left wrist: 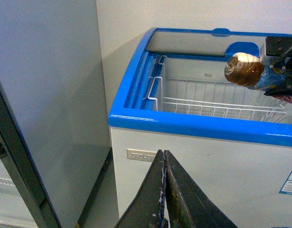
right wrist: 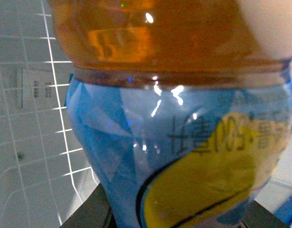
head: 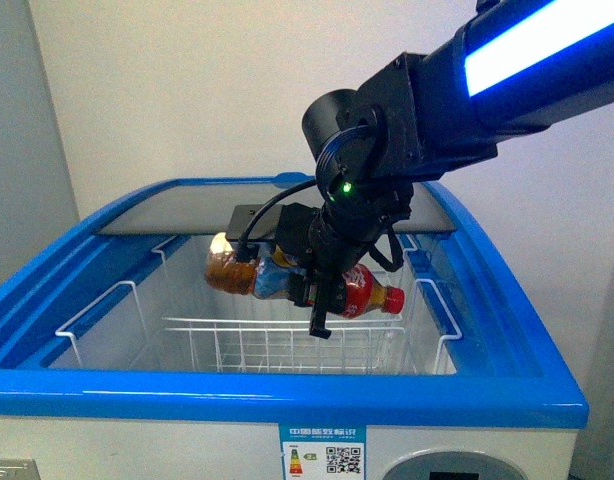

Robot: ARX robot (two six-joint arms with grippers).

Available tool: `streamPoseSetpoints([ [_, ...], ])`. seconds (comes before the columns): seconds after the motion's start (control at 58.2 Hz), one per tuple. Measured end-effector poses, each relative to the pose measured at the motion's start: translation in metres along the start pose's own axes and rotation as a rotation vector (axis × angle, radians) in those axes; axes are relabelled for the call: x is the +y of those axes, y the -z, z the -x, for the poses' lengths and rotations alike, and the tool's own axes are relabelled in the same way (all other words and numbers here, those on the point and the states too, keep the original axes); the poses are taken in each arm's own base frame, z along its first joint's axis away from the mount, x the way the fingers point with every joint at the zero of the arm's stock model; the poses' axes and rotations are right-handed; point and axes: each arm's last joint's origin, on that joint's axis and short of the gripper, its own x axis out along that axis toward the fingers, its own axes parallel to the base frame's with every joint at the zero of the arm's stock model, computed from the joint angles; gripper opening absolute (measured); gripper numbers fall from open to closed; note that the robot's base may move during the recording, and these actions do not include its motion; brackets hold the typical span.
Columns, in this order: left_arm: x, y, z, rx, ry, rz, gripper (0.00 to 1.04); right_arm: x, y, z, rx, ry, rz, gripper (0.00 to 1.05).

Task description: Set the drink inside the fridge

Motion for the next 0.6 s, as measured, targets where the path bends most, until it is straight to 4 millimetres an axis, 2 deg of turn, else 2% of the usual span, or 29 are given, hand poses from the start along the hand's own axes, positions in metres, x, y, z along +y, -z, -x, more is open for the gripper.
streamPoseSetpoints([
  [0.155,0.000,0.000,0.000,0.000,0.000,0.000,0.03,-0.002,0.012,-0.029,0.034,0.023,-0.027,0.36],
  [0.292,0.000,0.000,0.000,0.000,0.000,0.000,0.03,0.008,0.024,-0.055,0.057,0.041,-0.036,0.36],
  [0.601,0.000,0.000,0.000,0.000,0.000,0.000,0.03,0.029,0.032,-0.078,0.073,0.067,-0.022,0.36],
])
